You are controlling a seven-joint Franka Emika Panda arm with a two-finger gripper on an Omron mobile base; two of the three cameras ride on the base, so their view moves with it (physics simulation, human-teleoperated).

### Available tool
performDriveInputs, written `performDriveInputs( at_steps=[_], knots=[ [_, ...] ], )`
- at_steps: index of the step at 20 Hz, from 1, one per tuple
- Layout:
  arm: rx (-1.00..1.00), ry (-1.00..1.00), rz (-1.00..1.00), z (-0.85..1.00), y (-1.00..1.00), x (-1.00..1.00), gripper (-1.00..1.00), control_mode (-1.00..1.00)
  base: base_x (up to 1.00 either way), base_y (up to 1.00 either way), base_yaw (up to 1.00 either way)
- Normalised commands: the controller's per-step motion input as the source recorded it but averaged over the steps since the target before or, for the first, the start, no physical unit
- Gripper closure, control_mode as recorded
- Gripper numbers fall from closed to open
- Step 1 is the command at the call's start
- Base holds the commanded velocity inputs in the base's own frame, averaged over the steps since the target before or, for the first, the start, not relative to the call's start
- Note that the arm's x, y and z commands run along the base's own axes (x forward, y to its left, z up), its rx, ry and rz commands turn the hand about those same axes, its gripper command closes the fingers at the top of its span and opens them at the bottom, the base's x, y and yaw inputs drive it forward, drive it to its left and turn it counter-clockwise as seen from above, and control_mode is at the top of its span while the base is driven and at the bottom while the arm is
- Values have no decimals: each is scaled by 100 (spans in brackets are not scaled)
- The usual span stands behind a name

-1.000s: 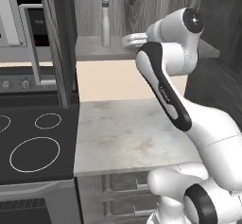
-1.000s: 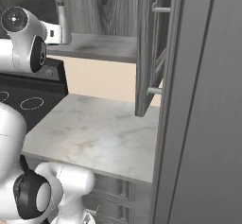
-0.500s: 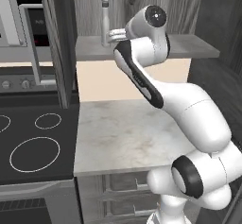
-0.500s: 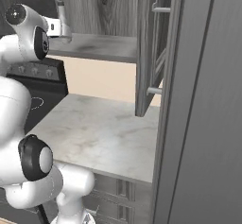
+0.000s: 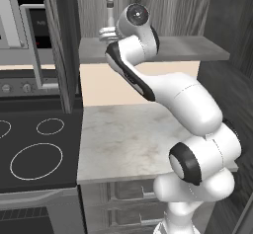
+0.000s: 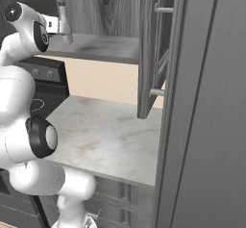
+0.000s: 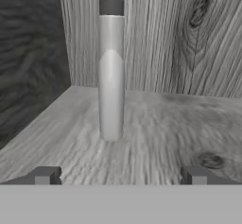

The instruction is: Move the cutting board and knife to the sink. Then move spray from the cabinet to the counter.

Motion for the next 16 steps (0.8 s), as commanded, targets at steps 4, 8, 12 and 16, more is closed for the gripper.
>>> performDriveInputs(
  at_steps=[4, 8, 12, 16],
  knots=[
    [0, 0, 0, -1, 0, 69, -100, -100, 0, 0, 0],
    [0, 0, 1, -4, 5, 62, -100, -100, 0, 0, 0],
    [0, 2, 0, -1, 6, 64, -100, -100, 0, 0, 0],
    [0, 3, 0, 0, 17, 58, -100, -100, 0, 0, 0]
  ],
)
